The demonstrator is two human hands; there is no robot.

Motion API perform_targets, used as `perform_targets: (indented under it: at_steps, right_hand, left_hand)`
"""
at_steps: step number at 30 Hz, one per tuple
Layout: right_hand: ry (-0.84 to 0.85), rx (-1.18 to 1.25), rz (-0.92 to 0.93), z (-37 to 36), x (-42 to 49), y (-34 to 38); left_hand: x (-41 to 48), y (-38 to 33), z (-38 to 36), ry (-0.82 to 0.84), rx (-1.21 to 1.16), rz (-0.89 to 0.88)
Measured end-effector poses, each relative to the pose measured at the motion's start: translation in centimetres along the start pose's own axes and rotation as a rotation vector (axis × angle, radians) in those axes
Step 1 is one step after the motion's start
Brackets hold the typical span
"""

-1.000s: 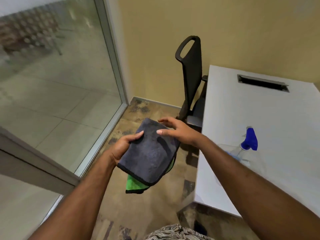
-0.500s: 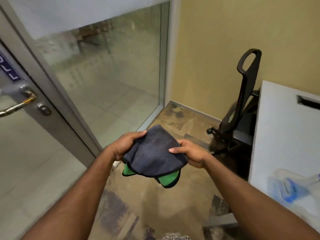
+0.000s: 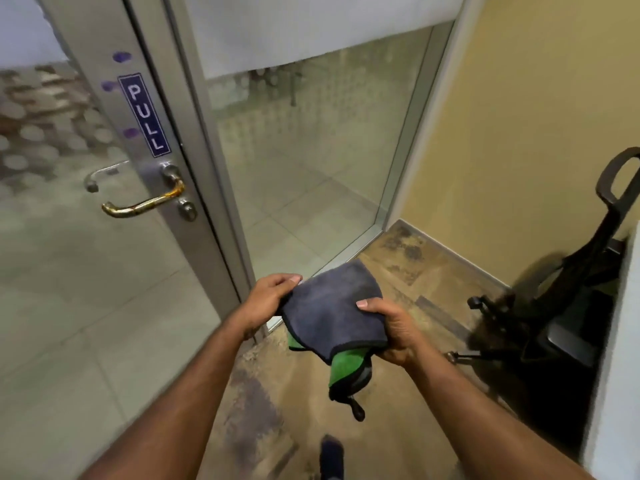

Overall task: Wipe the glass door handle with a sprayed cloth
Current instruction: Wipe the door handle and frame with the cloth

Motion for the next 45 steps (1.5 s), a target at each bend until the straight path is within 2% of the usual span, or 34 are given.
perform_targets:
  at_steps: [5,12,16,19,23,28,32,36,41,45]
  right_hand:
    - [0.029,0.228,-0.008,-4.0,5.0,0.4]
    - [0.226,0.275,-0.063,-11.6,9.5,2.3]
    - [0.239,0.301,-0.015,-15.3,11.1,4.0]
    - [0.240,0.325,0.054,-18.3,11.7,5.7]
    - [0.201,0.403,0.164,-21.5,11.6,7.8]
    - [0.044,0.507,0.284,-24.4,10.7,10.7]
    - [-0.082,0.548,0.492,-25.4,10.4,12.8]
    - [-0.198,0.351,0.770,-28.1,10.0,14.5]
    - [-0.231,0.046,0.884,-33.4,12.6,15.7]
    - [-0.172,-0.084,0.966,-37.0,15.5,16.1]
  left_hand:
    - [1.4,-1.4,5.4,-0.229,-0.058,-0.069]
    - [1.9,-5.2,14.6,-0.502,-0.010,-0.247]
    - [0.9,-7.4,18.0,-0.578,0.027,-0.386]
    - [-0.2,-10.3,20.0,-0.627,0.028,-0.556]
    - [-2.2,-14.5,22.0,-0.606,0.130,-0.752]
    - [-5.0,-19.8,26.4,-0.692,0.307,-0.959]
    - [-7.0,-23.7,29.6,-0.825,0.490,-1.115]
    - [-8.3,-28.5,31.2,-0.998,0.843,-1.298]
    - [-6.6,-34.2,31.3,-1.069,1.318,-1.300]
    - [-4.0,-36.6,31.3,-1.026,1.483,-1.239]
Point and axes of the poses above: each hand's wrist, its own x-axis towards the middle knuckle, its own z-axis out of the back of the hand, y = z × x, the point moved 7 cm from there along x, towards the middle knuckle, and after that the axes turned 6 degrees about -y, right-handed, at the moved point
